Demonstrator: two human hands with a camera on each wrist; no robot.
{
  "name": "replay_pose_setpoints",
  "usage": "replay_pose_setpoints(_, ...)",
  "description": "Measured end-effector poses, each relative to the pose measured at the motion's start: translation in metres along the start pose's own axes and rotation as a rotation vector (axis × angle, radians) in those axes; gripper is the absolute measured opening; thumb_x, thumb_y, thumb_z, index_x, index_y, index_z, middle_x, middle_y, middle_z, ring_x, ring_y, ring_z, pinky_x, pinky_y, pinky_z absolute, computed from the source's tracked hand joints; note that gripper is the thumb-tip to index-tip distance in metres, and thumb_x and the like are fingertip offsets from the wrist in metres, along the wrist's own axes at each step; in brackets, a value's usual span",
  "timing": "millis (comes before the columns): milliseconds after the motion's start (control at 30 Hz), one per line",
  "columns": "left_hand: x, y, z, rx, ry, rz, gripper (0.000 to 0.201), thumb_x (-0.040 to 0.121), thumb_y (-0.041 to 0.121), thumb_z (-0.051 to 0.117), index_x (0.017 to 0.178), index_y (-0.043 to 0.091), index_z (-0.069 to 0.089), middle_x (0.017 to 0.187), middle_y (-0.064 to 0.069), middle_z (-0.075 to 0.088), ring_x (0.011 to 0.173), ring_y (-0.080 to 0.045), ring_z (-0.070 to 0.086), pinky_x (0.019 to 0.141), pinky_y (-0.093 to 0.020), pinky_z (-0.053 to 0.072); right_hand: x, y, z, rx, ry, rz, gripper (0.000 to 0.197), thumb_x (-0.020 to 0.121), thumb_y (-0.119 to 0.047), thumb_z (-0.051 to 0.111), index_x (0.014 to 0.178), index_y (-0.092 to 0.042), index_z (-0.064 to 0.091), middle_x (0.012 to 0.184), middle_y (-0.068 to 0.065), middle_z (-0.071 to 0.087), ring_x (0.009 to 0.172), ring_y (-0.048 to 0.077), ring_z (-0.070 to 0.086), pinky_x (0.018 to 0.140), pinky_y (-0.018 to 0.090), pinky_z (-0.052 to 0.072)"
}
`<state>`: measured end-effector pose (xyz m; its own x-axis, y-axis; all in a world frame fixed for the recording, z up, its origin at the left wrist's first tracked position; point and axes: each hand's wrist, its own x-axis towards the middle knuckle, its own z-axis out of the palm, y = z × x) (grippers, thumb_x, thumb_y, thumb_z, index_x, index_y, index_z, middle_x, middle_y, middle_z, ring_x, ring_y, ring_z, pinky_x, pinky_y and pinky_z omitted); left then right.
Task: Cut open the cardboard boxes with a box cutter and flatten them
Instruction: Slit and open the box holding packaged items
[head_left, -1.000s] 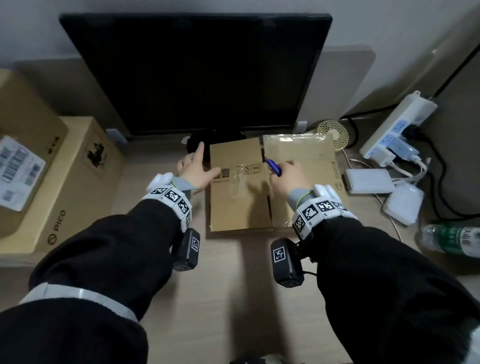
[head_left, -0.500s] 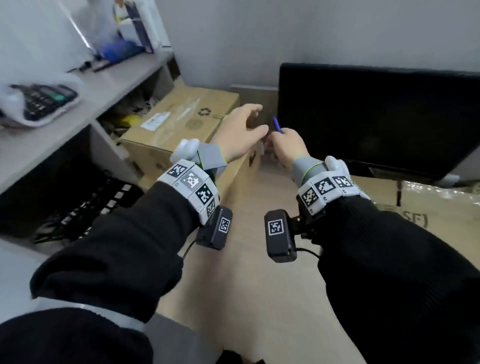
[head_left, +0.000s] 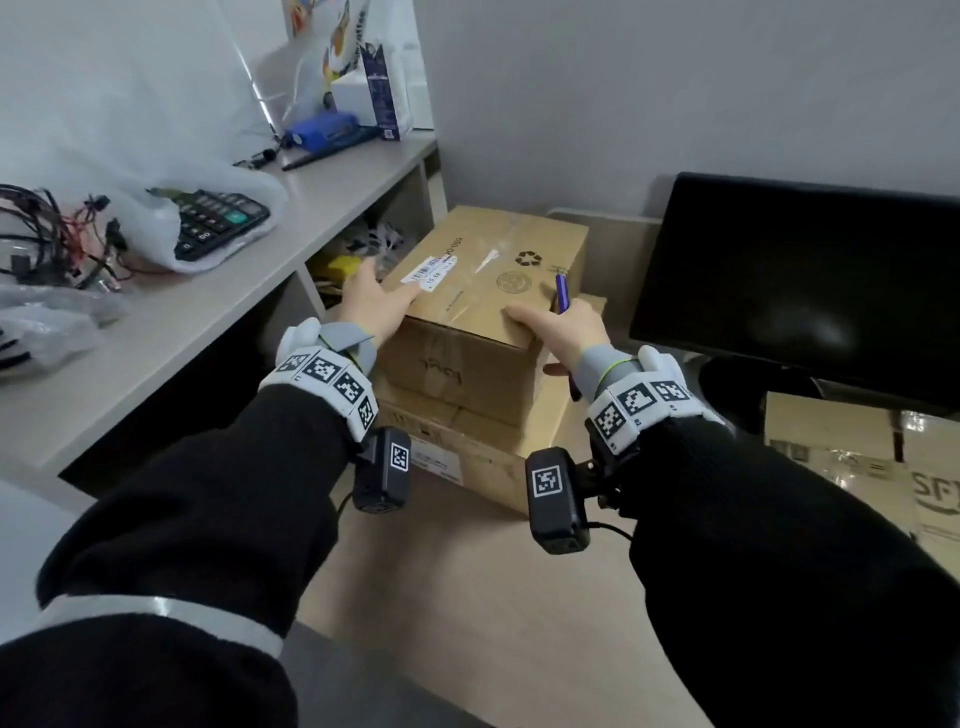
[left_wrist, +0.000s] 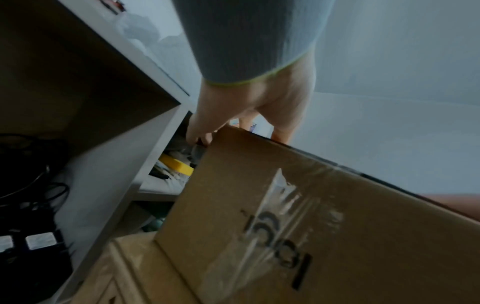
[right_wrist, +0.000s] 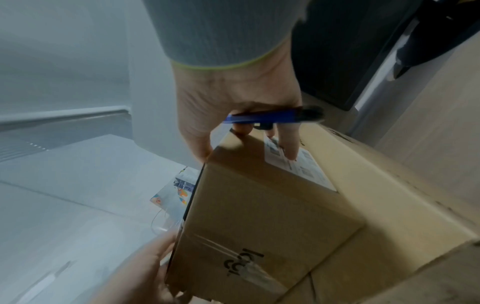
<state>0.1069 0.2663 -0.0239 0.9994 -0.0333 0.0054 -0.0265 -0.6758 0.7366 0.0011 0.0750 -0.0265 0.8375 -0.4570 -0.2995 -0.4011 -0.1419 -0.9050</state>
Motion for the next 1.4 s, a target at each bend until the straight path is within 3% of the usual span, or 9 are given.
replay_pose_setpoints(67,0.011,-0.008,-0.002,-0.129,-0.014,-0.026,0.077,0.087,0.043,0.062,0.15,0.014,0.027,0.147,-0.007,0.042,0.132,-0.027,0.042,0.11,-0.039,0.033,0.001,0.002,0.003,0.075,0.007,0.027,0.062,0.071,-0.045,0.076,0.115,-0.01,0.053,0.108,0.007,0.061,0.09,0.021,0.062,0.077,0.045,0.059)
replay_pose_setpoints(300,0.03,-0.03,0.006,-0.489,-0.195,-0.015,0.053,0.075,0.044,0.069,0.119,0.014,0.067,0.108,0.0,0.069,0.105,-0.019,0.063,0.101,-0.039,0.047,-0.004,0.004,0.003,0.2,0.0,0.066,0.052,0.076,-0.035,0.078,0.116,-0.009,0.058,0.101,0.006,0.064,0.082,0.016,0.058,0.075,0.05,0.058)
replay_pose_setpoints(567,0.021,-0.026,0.001,-0.559,-0.308,-0.056,0.031,0.091,0.031,0.063,0.112,0.009,0.064,0.111,-0.014,0.067,0.099,-0.026,0.063,0.098,-0.04,0.049,-0.014,0.009,0.003,0.266,-0.025,0.048,0.042,0.081,-0.031,0.075,0.115,-0.013,0.06,0.11,0.007,0.069,0.097,0.02,0.066,0.079,0.047,0.058)
replay_pose_setpoints(833,-0.005,0.006,-0.006,-0.444,-0.336,0.035,0.035,0.08,0.039,0.067,0.106,0.015,0.067,0.11,-0.008,0.068,0.106,-0.028,0.063,0.096,-0.041,0.049,-0.04,0.021,-0.021,0.397,-0.009,0.04,0.033,0.082,-0.017,0.073,0.111,-0.014,0.058,0.107,0.009,0.069,0.097,0.027,0.067,0.076,0.051,0.058)
replay_pose_setpoints(933,-0.027,0.046,-0.001,-0.406,-0.338,0.158,0.032,0.091,0.025,0.061,0.119,0.008,0.064,0.111,-0.009,0.065,0.097,-0.021,0.059,0.083,-0.03,0.045,-0.054,0.03,-0.05,0.478,0.073,0.002,0.017,0.082,-0.013,0.071,0.086,-0.016,0.056,0.072,0.0,0.067,0.071,0.024,0.064,0.075,0.05,0.058)
replay_pose_setpoints(1000,-0.048,0.075,0.014,-0.401,-0.356,0.252,0.032,0.092,0.021,0.06,0.12,0.008,0.063,0.11,-0.007,0.064,0.094,-0.017,0.058,0.079,-0.025,0.044,-0.069,0.041,-0.079,0.516,0.161,-0.001,0.023,0.081,-0.013,0.071,0.077,-0.016,0.048,0.055,-0.004,0.055,0.057,0.02,0.054,0.069,0.047,0.056)
replay_pose_setpoints(1133,-0.096,0.109,0.045,-0.395,-0.446,0.325,0.044,0.077,0.033,0.067,0.115,0.012,0.066,0.104,-0.001,0.067,0.087,-0.013,0.06,0.078,-0.025,0.046,-0.098,0.065,-0.133,0.527,0.28,0.048,0.028,0.073,-0.022,0.073,0.091,-0.014,0.051,0.07,0.005,0.048,0.063,0.022,0.048,0.061,0.035,0.048)
replay_pose_setpoints(1300,-0.16,0.127,0.1,-0.259,-0.593,0.367,0.028,0.088,0.021,0.067,0.113,0.009,0.065,0.098,-0.003,0.065,0.078,-0.01,0.058,0.059,-0.016,0.044,-0.148,0.123,-0.201,0.534,0.331,0.136,0.02,0.08,-0.023,0.07,0.093,-0.014,0.058,0.088,0.008,0.056,0.079,0.026,0.052,0.06,0.036,0.051)
replay_pose_setpoints(1400,-0.183,0.116,0.123,-0.241,-0.664,0.283,0.035,0.081,0.021,0.074,0.111,0.006,0.065,0.101,-0.007,0.067,0.085,-0.017,0.063,0.07,-0.022,0.052,-0.165,0.156,-0.21,0.533,0.341,0.168,0.011,0.084,-0.018,0.067,0.092,-0.016,0.061,0.084,0.003,0.06,0.076,0.022,0.055,0.057,0.035,0.052)
